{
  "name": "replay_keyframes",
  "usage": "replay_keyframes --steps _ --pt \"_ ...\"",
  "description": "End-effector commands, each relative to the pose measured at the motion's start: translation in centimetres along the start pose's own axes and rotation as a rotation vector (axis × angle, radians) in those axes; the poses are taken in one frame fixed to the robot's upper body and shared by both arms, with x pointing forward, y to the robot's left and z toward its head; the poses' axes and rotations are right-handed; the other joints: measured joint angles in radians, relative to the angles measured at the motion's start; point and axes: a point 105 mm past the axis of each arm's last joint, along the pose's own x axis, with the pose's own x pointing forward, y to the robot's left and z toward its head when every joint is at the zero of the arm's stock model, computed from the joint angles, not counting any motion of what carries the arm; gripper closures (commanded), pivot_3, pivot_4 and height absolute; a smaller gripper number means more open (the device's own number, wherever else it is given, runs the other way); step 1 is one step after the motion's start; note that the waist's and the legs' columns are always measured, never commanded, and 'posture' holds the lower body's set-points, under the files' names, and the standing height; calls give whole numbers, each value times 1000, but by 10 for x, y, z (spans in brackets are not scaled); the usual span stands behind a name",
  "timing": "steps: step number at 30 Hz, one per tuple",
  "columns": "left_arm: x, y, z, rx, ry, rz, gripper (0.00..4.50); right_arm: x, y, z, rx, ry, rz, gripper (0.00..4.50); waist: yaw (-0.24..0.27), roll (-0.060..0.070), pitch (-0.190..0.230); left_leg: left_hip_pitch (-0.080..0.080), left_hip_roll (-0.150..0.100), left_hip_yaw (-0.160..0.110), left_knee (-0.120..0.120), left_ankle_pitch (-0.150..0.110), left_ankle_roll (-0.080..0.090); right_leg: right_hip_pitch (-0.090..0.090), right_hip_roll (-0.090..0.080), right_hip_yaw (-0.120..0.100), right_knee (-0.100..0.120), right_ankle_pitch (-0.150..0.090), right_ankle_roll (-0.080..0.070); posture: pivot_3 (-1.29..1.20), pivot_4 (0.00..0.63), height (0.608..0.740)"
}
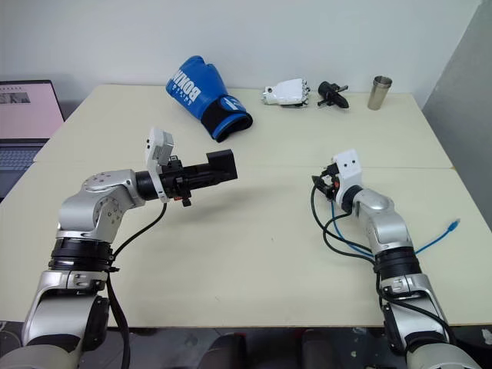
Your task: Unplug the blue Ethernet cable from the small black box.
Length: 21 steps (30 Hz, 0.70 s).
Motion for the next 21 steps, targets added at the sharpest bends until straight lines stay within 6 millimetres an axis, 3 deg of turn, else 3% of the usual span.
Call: replay_keyframes --steps 1,4,8,14,17,21 --pt "-10 38 7 109 -75 284 3724 -13 31 36 -102 -109 205 1065 0 0 0 0 0 0 0 0 0 0 0 0 0 0 0 0 150 740" --pt "-21 59 -9 110 -92 471 3724 -21 68 45 -191 -119 389 390 -2 0 0 0 0 -1 0 0 0 0 0 0 0 0 0 0 150 740" --pt "-42 76 -35 149 -64 664 3724 -20 94 50 -272 -120 480 390 -2 0 0 1 0 -1 0 0 0 0 0 -1 0 0 0 0 150 740" --pt "-65 87 -77 91 -9 858 3724 -17 106 53 -281 -109 522 390 5 0 0 0 -1 -1 1 0 0 1 -1 -1 0 0 0 0 150 740" --pt "-67 79 -108 59 68 844 3724 -10 100 57 -240 -91 481 390 5 0 0 0 -1 -1 1 0 0 1 -1 -2 0 0 0 0 150 740" --pt "-69 78 -118 27 83 847 3724 -9 96 56 -238 -78 469 390 5 0 -1 1 -1 -2 1 0 0 1 -1 -2 1 0 0 0 150 740"
